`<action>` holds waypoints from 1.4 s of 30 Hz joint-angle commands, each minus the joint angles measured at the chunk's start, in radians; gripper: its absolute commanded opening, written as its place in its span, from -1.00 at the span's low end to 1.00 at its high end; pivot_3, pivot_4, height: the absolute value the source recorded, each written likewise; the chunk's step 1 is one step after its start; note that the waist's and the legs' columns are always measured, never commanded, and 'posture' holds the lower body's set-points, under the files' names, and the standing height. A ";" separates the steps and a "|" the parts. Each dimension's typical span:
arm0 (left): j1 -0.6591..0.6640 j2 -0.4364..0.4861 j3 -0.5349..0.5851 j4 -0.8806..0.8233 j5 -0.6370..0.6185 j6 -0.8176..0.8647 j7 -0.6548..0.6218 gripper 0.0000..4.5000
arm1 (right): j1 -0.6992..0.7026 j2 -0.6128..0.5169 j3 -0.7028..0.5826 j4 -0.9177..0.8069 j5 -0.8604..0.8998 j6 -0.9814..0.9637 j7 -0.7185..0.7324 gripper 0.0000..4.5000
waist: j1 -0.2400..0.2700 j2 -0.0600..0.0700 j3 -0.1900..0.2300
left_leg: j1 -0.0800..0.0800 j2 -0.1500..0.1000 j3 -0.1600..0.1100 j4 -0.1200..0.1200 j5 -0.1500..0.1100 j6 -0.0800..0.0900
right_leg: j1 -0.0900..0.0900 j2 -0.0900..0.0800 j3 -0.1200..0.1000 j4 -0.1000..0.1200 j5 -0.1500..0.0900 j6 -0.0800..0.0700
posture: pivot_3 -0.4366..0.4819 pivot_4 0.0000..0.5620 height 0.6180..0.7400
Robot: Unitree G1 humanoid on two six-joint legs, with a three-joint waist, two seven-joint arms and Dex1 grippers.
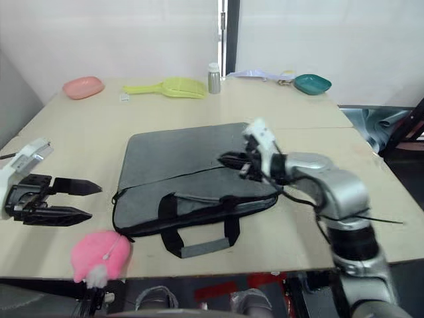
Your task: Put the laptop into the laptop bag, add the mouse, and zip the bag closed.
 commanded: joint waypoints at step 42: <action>-0.006 -0.022 0.039 0.012 0.037 -0.099 -0.012 1.00 | 0.169 -0.085 -0.067 0.381 0.095 -0.030 -0.038 -0.99 | 0.021 0.003 0.006 | 0.003 0.004 -0.001 0.031 -0.003 0.007 | -0.001 0.003 0.007 0.033 -0.007 -0.013 | -0.05 -0.47 1.00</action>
